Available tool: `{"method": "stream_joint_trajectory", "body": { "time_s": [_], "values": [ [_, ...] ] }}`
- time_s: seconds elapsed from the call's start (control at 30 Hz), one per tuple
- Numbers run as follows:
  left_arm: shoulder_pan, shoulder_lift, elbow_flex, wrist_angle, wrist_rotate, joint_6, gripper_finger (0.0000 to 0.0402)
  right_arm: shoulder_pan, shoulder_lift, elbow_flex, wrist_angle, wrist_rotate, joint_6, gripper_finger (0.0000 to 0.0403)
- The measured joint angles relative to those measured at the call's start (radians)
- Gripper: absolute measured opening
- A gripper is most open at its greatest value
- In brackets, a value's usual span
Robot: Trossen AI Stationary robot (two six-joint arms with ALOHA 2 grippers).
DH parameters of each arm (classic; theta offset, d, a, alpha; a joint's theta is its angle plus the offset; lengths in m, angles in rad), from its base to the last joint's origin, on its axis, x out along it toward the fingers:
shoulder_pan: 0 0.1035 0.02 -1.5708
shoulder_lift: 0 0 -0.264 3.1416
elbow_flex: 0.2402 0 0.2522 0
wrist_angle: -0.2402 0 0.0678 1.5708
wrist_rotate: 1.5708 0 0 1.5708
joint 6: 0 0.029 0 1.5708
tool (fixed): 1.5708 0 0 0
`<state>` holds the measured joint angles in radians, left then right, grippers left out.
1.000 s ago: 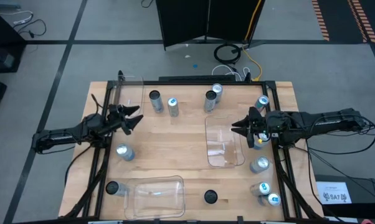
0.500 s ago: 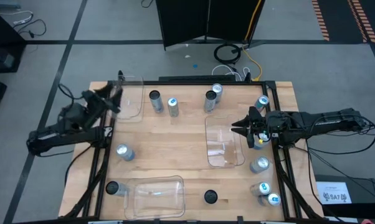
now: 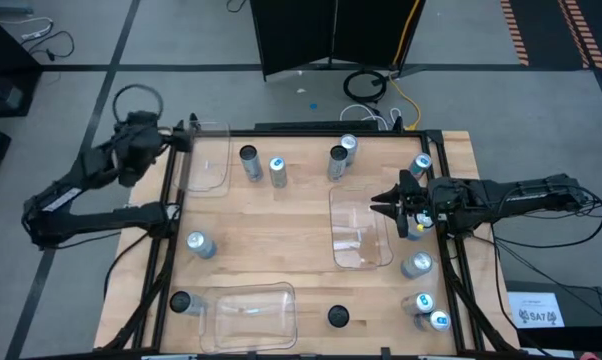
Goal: Sort soda cans
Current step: Move the top left transparent bin to the middle of the table
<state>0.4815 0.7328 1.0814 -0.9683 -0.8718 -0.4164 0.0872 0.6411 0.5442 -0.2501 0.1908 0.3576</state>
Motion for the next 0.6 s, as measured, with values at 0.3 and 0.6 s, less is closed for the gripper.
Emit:
{"method": "stream_joint_trajectory", "body": {
  "time_s": [0.3, 0.6],
  "values": [
    [0.393, 0.209, 0.042, -0.168, 0.266, -0.011, 0.0388, 0.000, 0.031, 0.000, -0.001, 0.000, 0.000, 0.0107],
    [0.589, 0.291, -0.052, -0.129, 0.457, 0.059, 0.0388, 0.000, 0.096, 0.000, -0.003, -0.001, 0.030, 0.0107]
  ]
}}
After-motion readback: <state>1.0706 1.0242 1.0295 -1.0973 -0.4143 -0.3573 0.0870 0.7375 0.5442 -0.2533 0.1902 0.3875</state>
